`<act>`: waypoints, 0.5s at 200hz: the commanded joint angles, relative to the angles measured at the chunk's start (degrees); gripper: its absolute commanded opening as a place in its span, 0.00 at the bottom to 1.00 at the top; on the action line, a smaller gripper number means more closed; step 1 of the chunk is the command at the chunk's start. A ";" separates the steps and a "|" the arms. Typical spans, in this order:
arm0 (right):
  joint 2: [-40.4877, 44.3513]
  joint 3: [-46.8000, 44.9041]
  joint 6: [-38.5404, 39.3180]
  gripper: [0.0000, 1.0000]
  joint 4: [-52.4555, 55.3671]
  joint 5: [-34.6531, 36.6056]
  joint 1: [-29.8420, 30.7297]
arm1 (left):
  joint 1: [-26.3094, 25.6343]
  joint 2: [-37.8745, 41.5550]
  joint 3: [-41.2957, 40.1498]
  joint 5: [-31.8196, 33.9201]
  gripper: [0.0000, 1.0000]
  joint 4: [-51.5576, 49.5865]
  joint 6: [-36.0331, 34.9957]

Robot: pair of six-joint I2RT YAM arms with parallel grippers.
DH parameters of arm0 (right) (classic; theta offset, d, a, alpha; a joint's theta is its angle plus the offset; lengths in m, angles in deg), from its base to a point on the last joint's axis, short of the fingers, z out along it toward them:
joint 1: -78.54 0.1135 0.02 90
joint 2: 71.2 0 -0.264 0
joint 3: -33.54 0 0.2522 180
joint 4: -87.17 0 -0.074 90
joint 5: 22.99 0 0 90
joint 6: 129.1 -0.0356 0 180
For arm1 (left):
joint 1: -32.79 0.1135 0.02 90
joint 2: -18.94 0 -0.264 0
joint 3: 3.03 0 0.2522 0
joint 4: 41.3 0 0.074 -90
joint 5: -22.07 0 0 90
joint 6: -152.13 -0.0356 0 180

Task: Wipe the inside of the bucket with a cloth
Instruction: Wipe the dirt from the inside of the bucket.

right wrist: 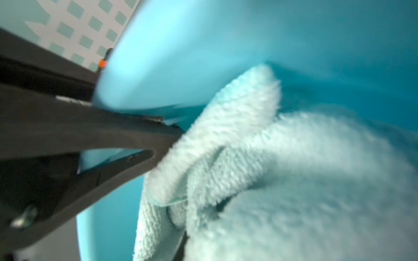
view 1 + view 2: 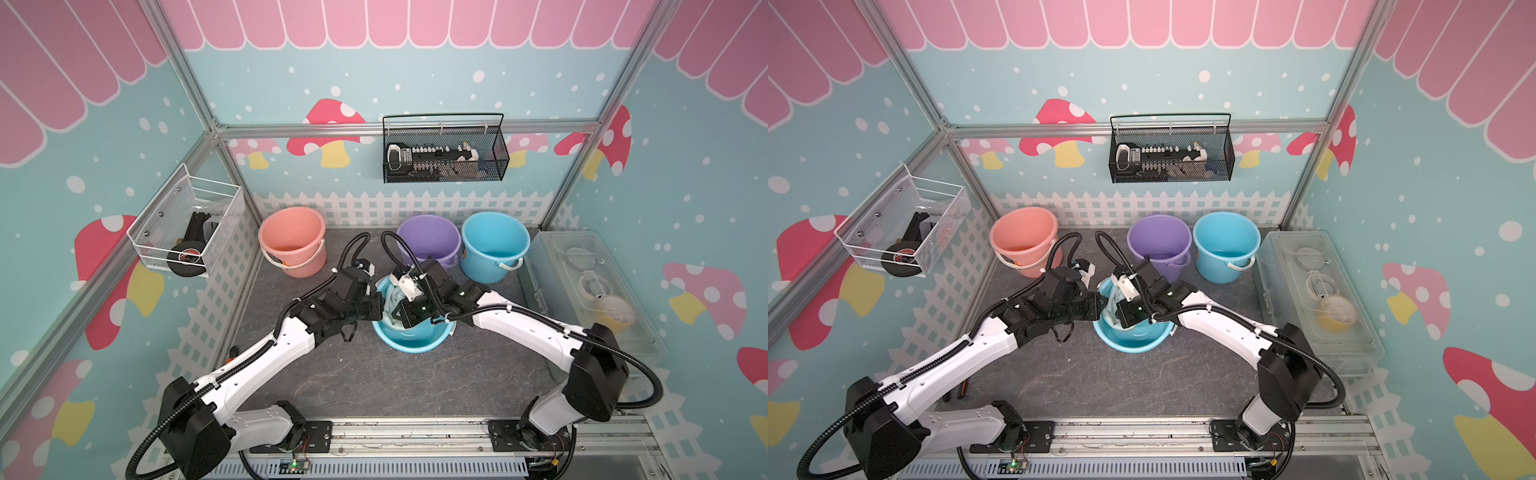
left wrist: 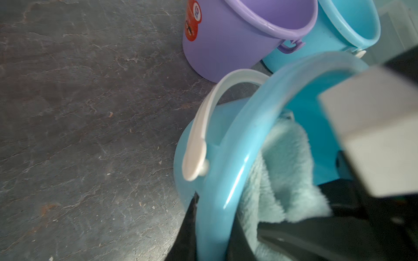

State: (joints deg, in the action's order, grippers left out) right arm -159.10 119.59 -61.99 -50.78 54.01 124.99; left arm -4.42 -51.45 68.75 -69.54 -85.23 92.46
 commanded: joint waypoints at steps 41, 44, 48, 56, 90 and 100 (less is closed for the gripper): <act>11.33 -8.36 44.93 0.01 -12.68 11.33 0.04 | -0.15 0.85 1.39 -2.08 0.00 1.43 -0.77; 11.68 -8.70 47.48 0.01 -13.15 10.78 0.04 | -0.14 0.87 1.46 -2.23 0.00 1.36 -0.79; 12.05 -9.10 50.89 0.01 -13.83 10.03 0.04 | -0.15 0.87 1.53 -2.32 0.00 1.35 -0.86; 12.72 -9.87 57.79 0.01 -14.88 8.72 0.04 | -0.15 0.86 1.66 -2.69 0.00 1.35 -1.03; 13.61 -12.78 83.63 0.00 -20.85 8.01 0.04 | -0.15 0.74 2.09 -5.27 0.00 1.30 -2.23; 13.30 -14.22 90.10 0.00 -24.24 8.62 0.04 | -0.14 0.94 2.11 -5.98 0.00 1.26 -2.61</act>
State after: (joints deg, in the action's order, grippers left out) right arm -146.60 107.92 2.38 -66.12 63.13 124.99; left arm -4.47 -51.45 68.79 -72.38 -85.82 91.23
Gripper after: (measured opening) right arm 0.053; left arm 0.128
